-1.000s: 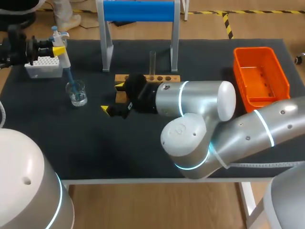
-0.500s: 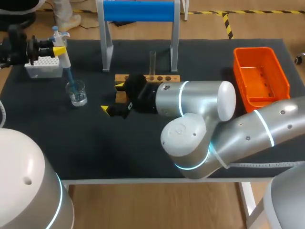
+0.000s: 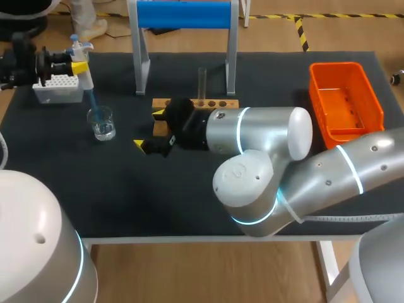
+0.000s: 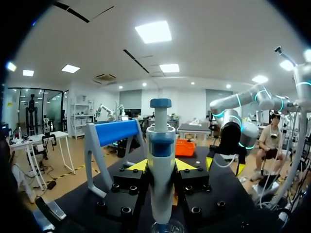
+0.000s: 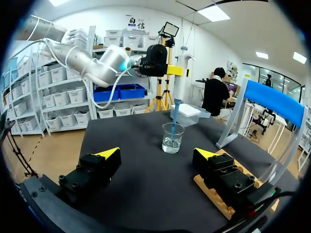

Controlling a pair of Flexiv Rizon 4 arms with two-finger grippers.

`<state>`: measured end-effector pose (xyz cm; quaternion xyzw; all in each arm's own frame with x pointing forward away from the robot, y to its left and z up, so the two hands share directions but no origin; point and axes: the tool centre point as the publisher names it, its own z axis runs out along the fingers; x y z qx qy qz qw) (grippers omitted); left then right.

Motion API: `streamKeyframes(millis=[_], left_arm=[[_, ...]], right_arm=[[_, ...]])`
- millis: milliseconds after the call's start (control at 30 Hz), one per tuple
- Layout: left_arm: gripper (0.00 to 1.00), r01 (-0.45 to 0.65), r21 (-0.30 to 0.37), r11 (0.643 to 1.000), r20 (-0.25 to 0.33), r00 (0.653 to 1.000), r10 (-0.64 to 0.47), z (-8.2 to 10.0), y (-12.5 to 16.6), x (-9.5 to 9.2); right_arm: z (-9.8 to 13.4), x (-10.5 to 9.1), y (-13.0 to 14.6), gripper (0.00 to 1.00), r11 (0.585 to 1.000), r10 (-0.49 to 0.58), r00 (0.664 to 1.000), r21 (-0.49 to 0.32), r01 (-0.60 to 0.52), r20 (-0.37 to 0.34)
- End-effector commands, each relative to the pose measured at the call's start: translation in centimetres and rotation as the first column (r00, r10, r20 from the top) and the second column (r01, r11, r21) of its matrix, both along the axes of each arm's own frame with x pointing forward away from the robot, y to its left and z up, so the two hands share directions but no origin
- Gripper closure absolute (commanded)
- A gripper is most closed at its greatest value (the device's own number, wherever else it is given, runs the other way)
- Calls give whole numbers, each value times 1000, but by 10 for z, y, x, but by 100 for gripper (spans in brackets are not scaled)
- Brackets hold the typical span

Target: Invert the test tube, pick up the pipette, mount the tip to pipette, aspirate from beaker and dispense into the tube, eject the tip, return the pipette, and cap with the stopper.

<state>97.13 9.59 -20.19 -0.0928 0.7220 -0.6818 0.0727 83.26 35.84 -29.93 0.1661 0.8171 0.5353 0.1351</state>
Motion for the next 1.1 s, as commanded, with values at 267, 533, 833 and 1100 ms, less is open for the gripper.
streamKeyframes(millis=[267,533,833,1100], left_arm=[[100,-9,15,1000,3,1000,9,2,-2,-3],[100,-9,15,1000,3,1000,9,2,-2,-3],[100,-9,15,1000,3,1000,9,2,-2,-3],[100,-9,15,1000,3,1000,9,2,-2,-3]], right_arm=[[-2,-1,1,0,1000,-3,1000,2,3,1],[-2,-1,1,0,1000,-3,1000,2,3,1],[-2,-1,1,0,1000,-3,1000,2,3,1],[-2,-1,1,0,1000,-3,1000,2,3,1]])
